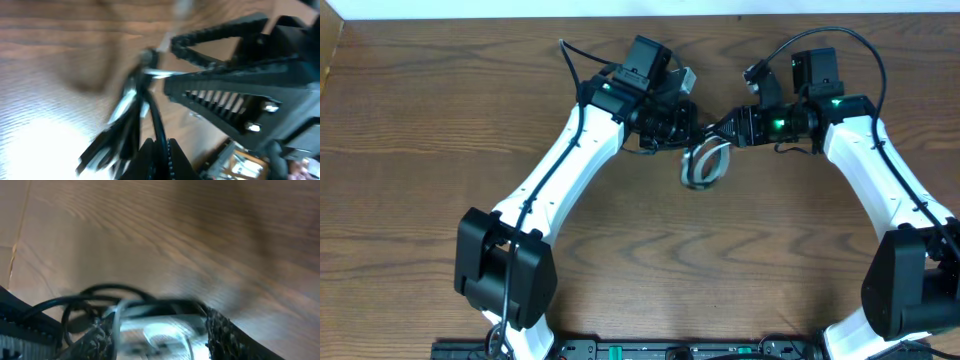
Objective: Untangle cables
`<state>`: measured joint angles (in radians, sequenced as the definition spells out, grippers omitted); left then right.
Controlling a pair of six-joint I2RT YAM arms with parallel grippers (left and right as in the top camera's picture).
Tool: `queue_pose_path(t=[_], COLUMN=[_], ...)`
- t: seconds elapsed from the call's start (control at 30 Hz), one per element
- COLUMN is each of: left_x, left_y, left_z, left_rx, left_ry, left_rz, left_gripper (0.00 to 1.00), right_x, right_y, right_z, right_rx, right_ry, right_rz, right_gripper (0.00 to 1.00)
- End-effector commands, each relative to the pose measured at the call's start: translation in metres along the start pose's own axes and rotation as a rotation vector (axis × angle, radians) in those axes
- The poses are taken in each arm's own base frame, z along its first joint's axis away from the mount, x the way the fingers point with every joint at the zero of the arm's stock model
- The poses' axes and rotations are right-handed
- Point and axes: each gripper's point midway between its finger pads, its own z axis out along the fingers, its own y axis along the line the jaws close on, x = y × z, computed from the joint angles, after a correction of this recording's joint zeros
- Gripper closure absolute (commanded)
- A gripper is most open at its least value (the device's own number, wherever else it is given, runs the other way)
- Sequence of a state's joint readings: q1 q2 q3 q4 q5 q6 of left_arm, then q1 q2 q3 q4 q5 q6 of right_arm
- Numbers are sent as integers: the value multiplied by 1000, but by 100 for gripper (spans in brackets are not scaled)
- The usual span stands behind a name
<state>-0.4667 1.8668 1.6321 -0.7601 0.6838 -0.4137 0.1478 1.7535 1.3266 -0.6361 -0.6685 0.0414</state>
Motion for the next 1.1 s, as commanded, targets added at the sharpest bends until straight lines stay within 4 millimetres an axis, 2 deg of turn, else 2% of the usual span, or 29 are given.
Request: queue_pose_path(t=[0.0, 0.1, 0.17, 0.2, 0.23, 0.27, 0.3, 0.53, 0.6, 0.7, 0.77, 1.0, 1.07], left_x=[0, -2, -1, 0, 2, 3, 5, 6, 6, 6, 7, 7, 7], left_y=[-9, -13, -17, -21, -25, -27, -30, -34, -34, -34, -34, -34, -34], left_z=[-8, -17, -21, -23, -25, -26, -26, -28, -28, -28, -28, -28, -28], left_rx=[109, 179, 226, 253, 281, 293, 308, 332, 331, 332, 332, 332, 332], left_ry=[35, 50, 64, 73, 84, 89, 96, 107, 107, 108, 108, 108, 108], left_rz=[-4, -23, -24, -19, -9, -4, -3, -3, -3, -3, -4, -4, -4], left_gripper=[93, 92, 93, 93, 93, 93, 93, 93, 93, 93, 93, 92, 93], right_x=[0, -1, 0, -1, -1, -2, -2, -4, -4, -4, -4, -3, -4], right_y=[8, 10, 9, 9, 9, 11, 10, 11, 11, 12, 13, 20, 28], right_z=[3, 5, 7, 8, 10, 10, 12, 12, 12, 12, 12, 10, 7], right_rx=[-53, -73, -79, -84, -92, -100, -104, -105, -105, -112, -122, -164, -220], right_ry=[1, 0, 2, 1, 0, -2, -2, -9, -9, -9, -9, -12, -16], right_rz=[-56, -67, -66, -67, -67, -69, -70, -71, -70, -76, -84, -109, -106], right_gripper=[49, 50, 55, 65, 83, 95, 99, 99, 92, 73, 65, 63, 63])
